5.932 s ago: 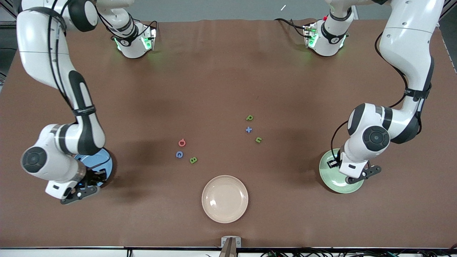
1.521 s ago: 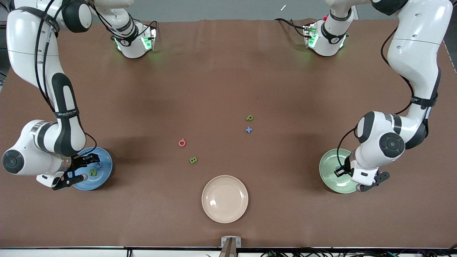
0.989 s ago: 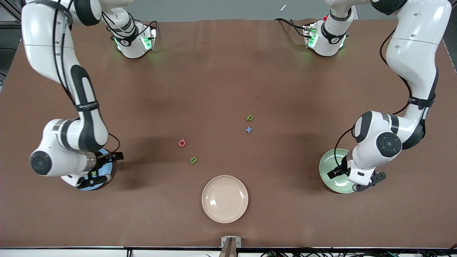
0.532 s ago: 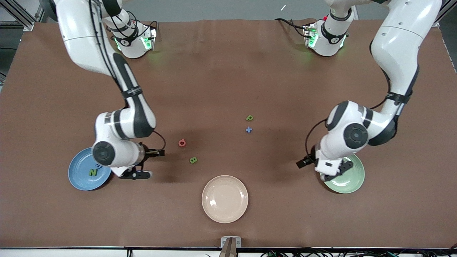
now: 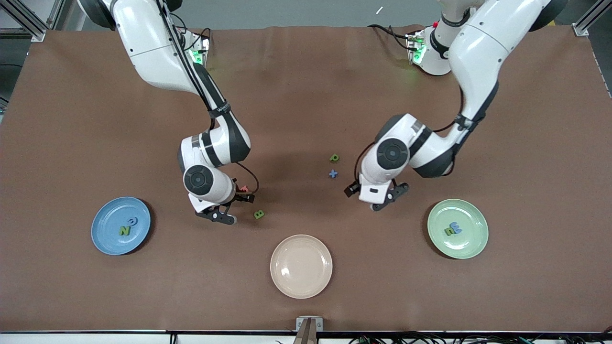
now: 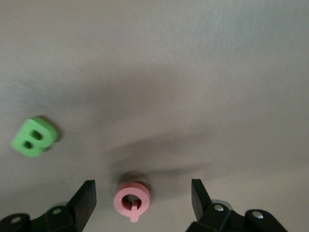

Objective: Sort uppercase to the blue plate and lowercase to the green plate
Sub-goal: 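Reach the x with the left gripper while the right gripper grasps the Q, then move the x with the left gripper while the right gripper moves the Q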

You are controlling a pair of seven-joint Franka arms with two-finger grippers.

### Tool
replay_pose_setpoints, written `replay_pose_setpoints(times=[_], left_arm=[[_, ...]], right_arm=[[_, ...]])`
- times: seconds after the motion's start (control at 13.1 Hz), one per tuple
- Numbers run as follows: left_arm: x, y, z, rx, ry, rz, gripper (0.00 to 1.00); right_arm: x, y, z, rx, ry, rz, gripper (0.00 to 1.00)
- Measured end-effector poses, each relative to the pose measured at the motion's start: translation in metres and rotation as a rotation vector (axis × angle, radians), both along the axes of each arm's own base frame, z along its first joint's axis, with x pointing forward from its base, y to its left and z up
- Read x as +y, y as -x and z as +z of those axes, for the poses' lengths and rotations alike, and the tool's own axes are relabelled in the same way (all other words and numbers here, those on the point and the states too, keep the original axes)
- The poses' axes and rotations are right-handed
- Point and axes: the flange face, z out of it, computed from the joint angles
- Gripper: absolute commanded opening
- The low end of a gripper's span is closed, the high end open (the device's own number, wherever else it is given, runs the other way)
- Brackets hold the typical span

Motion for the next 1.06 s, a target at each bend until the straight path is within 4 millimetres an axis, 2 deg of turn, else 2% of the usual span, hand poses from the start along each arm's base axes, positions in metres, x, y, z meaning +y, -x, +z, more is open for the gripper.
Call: replay_pose_setpoints(times=[0.15,0.23,0.38,0.46,0.53,0.61,0.76,0.91,1.06], left_arm=[[-0.025,0.015,-0.005,-0.005,0.008,0.052,0.86],[-0.036,0.021,-0.009,-0.008,0.016,0.075,0.83],[-0.051,0.031,-0.019,-0.009,0.031,0.112,0.79],[-0.056,0.035,-0.025,-0.004,0.03,0.127,0.78],[-0.06,0.04,-0.031,-0.002,0.02,0.141,0.77],[-0.063,0.044,-0.036,-0.006,0.004,0.159,0.76],[-0.067,0.051,-0.045,-0.025,-0.031,0.203,0.76],[-0.072,0.058,-0.052,-0.042,-0.057,0.235,0.75],[-0.076,0.062,-0.058,-0.048,-0.055,0.249,0.69]], right_arm=[[0.01,0.013,-0.011,-0.005,0.011,-0.024,0.82],[0.016,0.016,-0.01,-0.012,0.012,-0.029,0.75],[0.019,0.017,-0.008,-0.016,0.01,-0.031,0.5],[0.019,0.016,-0.006,-0.018,0.008,-0.033,0.33],[0.019,0.016,-0.005,-0.019,0.007,-0.034,0.21],[0.019,0.016,-0.004,-0.02,0.006,-0.035,0.14],[0.02,0.016,-0.002,-0.022,0.002,-0.038,0.05],[0.019,0.016,-0.002,-0.022,0.002,-0.038,0.03],[0.018,0.016,-0.002,-0.022,0.003,-0.039,0.01]])
